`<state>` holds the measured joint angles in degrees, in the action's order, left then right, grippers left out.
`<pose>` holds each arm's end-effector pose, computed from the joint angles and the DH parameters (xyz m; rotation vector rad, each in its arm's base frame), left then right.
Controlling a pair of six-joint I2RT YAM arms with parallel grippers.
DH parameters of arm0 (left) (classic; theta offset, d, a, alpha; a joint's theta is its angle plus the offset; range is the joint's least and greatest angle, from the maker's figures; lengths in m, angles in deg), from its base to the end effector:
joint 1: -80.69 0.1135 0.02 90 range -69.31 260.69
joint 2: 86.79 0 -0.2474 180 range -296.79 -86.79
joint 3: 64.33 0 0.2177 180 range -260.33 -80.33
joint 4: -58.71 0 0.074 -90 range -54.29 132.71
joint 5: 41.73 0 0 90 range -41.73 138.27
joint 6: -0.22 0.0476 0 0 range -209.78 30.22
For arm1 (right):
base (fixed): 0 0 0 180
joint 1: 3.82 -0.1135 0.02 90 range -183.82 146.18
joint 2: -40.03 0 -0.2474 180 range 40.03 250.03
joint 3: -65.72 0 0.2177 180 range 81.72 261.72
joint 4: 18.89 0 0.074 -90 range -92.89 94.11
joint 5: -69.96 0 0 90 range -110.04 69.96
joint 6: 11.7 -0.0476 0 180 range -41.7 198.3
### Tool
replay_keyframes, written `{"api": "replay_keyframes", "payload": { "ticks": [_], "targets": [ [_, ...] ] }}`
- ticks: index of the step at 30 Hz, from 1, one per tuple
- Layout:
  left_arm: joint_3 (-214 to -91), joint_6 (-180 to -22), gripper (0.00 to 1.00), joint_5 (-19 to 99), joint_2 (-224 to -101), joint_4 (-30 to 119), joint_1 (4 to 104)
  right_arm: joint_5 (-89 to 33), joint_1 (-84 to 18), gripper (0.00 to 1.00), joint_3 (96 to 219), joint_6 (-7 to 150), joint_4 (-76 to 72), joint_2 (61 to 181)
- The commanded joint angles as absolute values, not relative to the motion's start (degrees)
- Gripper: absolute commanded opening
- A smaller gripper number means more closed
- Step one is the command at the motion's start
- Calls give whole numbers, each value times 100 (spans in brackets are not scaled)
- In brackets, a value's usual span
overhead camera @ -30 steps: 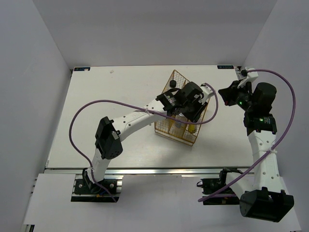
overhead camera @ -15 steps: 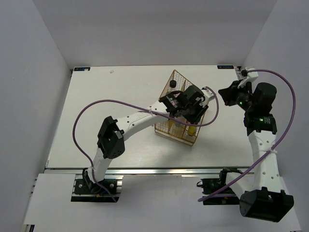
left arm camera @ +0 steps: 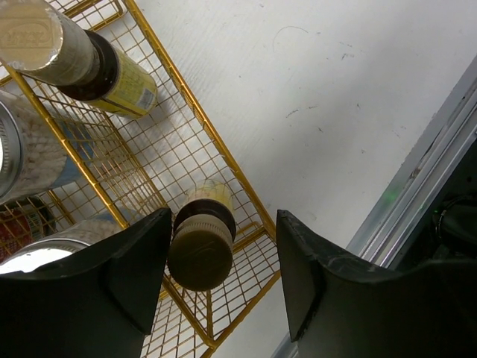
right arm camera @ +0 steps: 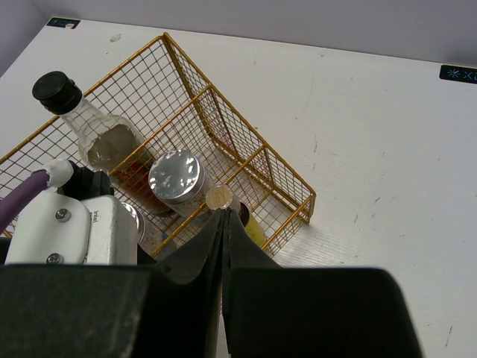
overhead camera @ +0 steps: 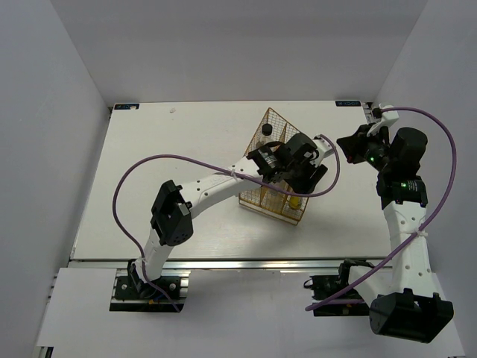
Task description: Organize the condiment bottles
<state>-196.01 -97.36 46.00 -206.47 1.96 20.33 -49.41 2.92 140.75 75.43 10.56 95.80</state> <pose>0.2168 -0.3849 0.2881 1.1022 2.1759 -0.6081 0.2014 -0.0003 0.3694 -0.2291 1.7268 0.3976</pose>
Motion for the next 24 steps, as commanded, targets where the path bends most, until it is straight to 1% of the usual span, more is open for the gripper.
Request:
{"api": "replay_keyframes", "payload": {
  "ticks": [1,4,8,11,12,14,15,16,17,18,19,20,21,23,24],
  "targets": [
    [-19932,-9787,69,4712,-20245,158,1987,-5063,321,0,14043,7523,818,9532],
    [-20196,-9805,75,4976,-20149,79,1969,-5089,321,0,14052,7593,836,9523],
    [-20328,-9840,80,5265,-19929,123,1969,-5098,321,0,14052,7690,888,9505],
    [-20329,-9875,82,5555,-19736,184,1969,-5107,321,0,14061,7742,915,9497],
    [-20329,-9884,83,5634,-19683,184,1969,-5116,321,9,14078,7769,932,9488],
    [-20302,-9954,84,5942,-19534,150,1969,-5124,321,21,14096,7804,1011,9479],
    [-20267,-9980,86,6056,-19472,97,1969,-5133,321,33,14131,7804,1046,9479],
    [-20224,-10015,88,6179,-19289,79,1969,-5133,321,39,14157,8030,1090,9479],
    [-20014,-10094,90,6424,-19183,70,1978,-5142,321,46,14166,8085,1178,9479],
    [-19864,-10129,94,6531,-19042,96,1978,-5186,321,58,14210,8146,1231,9488],
    [-19698,-10199,98,6619,-18893,149,1987,-5203,321,65,14228,8208,1301,9497],
    [-19322,-10244,98,6750,-18535,210,2022,-5221,321,72,14263,8261,1441,9514],
    [-19126,-10305,98,6786,-18357,333,2074,-5282,321,89,14307,8287,1573,9593],
    [-18749,-10525,98,6804,-17762,482,2241,-5283,321,89,14657,8314,1950,9751],
    [-18364,-10586,98,6804,-17558,649,2311,-5161,321,89,14824,8314,2439,9960]
  ]
}}
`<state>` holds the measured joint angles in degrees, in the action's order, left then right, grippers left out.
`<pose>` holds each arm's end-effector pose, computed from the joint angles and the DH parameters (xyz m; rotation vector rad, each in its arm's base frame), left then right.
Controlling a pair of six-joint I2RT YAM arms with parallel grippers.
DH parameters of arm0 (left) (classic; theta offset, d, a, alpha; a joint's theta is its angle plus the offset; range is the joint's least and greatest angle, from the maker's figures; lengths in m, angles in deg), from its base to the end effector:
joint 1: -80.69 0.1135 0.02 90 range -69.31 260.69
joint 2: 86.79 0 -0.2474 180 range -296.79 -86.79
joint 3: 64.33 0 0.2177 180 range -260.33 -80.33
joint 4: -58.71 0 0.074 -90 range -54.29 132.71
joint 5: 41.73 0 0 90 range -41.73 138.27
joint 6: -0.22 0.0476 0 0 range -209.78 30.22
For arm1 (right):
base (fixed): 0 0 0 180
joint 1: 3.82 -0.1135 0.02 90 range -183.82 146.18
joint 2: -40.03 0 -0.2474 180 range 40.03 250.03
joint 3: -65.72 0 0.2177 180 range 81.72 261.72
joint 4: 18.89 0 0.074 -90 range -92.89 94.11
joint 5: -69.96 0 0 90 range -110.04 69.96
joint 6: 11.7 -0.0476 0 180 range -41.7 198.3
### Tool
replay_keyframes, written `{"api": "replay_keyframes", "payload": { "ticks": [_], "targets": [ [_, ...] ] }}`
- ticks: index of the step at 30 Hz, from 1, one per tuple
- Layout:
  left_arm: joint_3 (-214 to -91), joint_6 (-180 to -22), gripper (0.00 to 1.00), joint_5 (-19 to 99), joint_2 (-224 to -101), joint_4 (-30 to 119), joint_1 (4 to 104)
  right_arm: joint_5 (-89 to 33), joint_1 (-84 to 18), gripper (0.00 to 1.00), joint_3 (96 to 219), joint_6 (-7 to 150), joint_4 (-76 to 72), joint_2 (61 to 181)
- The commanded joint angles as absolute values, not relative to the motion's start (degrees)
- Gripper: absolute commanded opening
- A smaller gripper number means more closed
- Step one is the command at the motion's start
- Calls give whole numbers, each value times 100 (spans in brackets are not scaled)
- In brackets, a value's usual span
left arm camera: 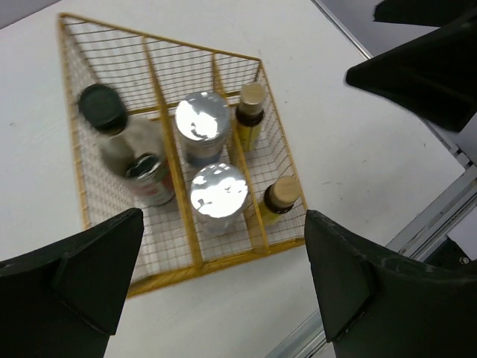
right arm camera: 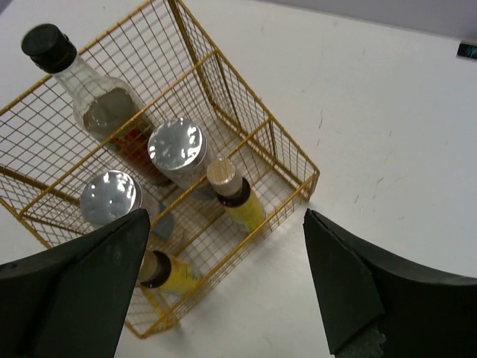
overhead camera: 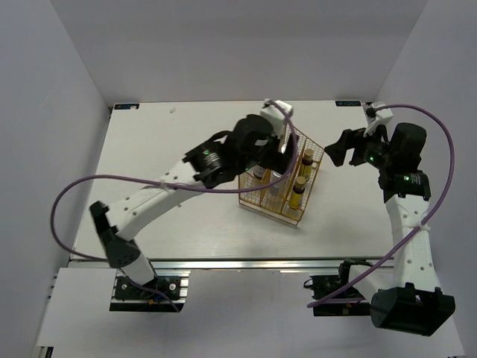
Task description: Organize the condiment bottles
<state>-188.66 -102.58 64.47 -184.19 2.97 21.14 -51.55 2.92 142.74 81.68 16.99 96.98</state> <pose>0.1893 -0.2957 0.3997 0.6648 1.9794 -0.4871 0.2013 0.0013 0.3644 -0.3277 1.7920 0.3819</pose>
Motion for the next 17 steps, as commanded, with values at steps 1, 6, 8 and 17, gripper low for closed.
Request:
{"api": "replay_keyframes", "payload": {
  "ticks": [1,6,8,17],
  "targets": [
    [-18177,-10743,98,6804,-17356,729,2382,-5038,321,89,15182,8323,2679,10076],
    [-17140,-11026,98,6725,-16196,1116,2900,-4265,321,89,15959,8532,3586,10419],
    [-16840,-11114,98,6646,-16027,1116,3110,-4246,321,89,16003,8586,3613,10385],
    [-16041,-11343,98,6672,-15464,1283,3243,-4834,321,89,16117,7971,3674,10419]
  ]
}}
